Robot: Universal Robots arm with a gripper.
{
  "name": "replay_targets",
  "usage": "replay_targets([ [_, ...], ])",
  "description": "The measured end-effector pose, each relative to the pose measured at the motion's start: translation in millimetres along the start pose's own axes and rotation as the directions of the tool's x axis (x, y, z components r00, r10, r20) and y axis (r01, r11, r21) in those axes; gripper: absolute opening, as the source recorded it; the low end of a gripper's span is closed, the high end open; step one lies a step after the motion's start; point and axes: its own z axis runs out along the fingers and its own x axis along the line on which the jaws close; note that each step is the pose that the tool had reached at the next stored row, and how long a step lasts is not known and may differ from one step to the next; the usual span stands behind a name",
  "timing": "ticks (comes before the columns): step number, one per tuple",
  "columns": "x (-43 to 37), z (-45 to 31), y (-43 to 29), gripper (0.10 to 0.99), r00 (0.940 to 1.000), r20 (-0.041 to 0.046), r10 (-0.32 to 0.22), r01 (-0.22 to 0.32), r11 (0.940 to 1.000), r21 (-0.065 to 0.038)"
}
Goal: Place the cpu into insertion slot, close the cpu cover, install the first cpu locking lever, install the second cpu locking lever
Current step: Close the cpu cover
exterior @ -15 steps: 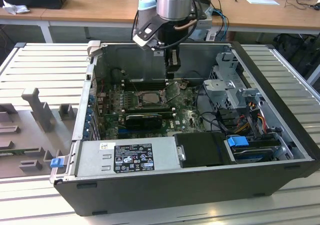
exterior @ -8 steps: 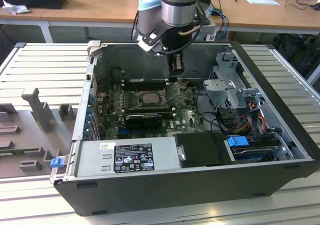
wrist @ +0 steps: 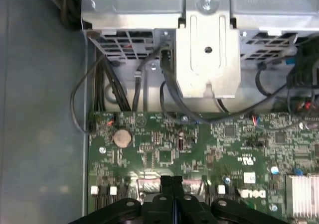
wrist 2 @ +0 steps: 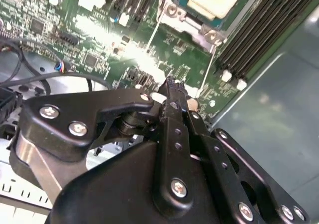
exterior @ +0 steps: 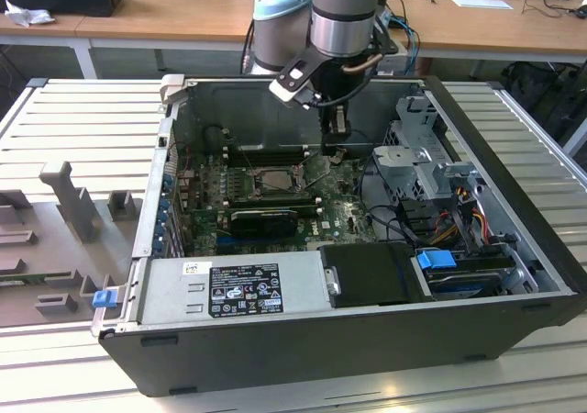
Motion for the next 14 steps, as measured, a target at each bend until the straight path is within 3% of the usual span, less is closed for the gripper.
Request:
replay_targets([
  [4, -0.1, 3.7, 6.4, 0.106, 0.9999, -0.0009, -0.016, 0.016, 0.9999, 0.0],
  [8, -0.1, 8.5, 17.8, 0.106, 0.9997, -0.0014, -0.023, 0.023, 0.9997, 0.0],
  [13, -0.1, 15.3, 20.3, 0.106, 0.9996, -0.0017, -0.029, 0.029, 0.9996, 0.002],
  [14, -0.1, 15.3, 20.3, 0.106, 0.9996, -0.002, -0.029, 0.029, 0.9995, 0.009],
])
